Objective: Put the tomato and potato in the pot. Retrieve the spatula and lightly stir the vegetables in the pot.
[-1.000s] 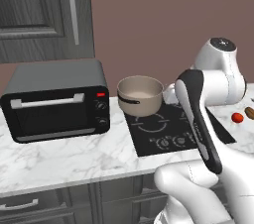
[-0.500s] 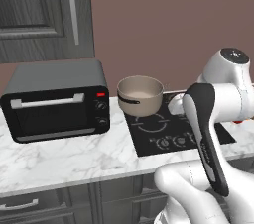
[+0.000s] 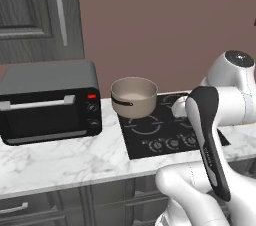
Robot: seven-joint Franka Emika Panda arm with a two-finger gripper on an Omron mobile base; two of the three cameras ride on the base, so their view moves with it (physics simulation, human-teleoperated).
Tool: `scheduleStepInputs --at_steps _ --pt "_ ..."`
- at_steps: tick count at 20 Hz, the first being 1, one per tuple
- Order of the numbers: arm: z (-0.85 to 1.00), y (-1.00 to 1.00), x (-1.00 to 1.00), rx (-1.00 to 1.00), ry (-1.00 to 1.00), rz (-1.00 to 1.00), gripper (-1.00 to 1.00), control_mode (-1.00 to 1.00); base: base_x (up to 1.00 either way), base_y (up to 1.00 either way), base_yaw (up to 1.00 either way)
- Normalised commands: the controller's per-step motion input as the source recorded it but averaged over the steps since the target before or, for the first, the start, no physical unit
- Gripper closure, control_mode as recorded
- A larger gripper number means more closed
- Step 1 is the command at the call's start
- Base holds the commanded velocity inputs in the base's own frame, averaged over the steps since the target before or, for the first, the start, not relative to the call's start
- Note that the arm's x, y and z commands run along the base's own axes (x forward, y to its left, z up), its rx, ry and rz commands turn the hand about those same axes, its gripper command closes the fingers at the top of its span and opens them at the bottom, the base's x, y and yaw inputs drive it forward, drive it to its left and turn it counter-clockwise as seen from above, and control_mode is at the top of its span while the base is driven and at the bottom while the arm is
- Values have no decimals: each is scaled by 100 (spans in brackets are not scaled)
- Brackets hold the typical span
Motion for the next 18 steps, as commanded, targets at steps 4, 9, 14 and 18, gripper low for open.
scheduleStepInputs --at_steps 4,9,14,18 --pt "0 0 0 0 0 0 -100 100 0 -100 -1" --pt "0 0 0 0 0 0 -100 100 35 -10 -1" --pt "0 0 0 0 0 0 -100 100 97 55 -1" --pt "0 0 0 0 0 0 -100 100 100 26 0"
